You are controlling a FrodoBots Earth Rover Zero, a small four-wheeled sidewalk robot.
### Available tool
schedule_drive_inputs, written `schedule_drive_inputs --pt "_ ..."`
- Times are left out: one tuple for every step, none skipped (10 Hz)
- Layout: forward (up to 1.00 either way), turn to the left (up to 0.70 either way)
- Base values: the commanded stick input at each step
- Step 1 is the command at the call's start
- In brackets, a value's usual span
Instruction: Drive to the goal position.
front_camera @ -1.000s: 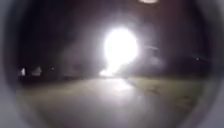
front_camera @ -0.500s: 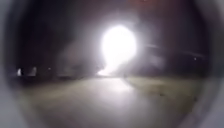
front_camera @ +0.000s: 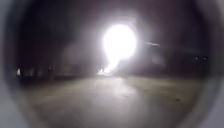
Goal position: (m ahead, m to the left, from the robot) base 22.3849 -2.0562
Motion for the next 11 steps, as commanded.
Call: schedule_drive_inputs --pt "1.00 0.15" --pt "1.00 0.14" --pt "1.00 0.11" --pt "1.00 0.09" --pt "1.00 0.12" --pt "1.00 0.09" --pt "1.00 0.04" --pt "1.00 0.04" --pt "1.00 0.03" --pt "1.00 0.03" --pt "1.00 0.03"
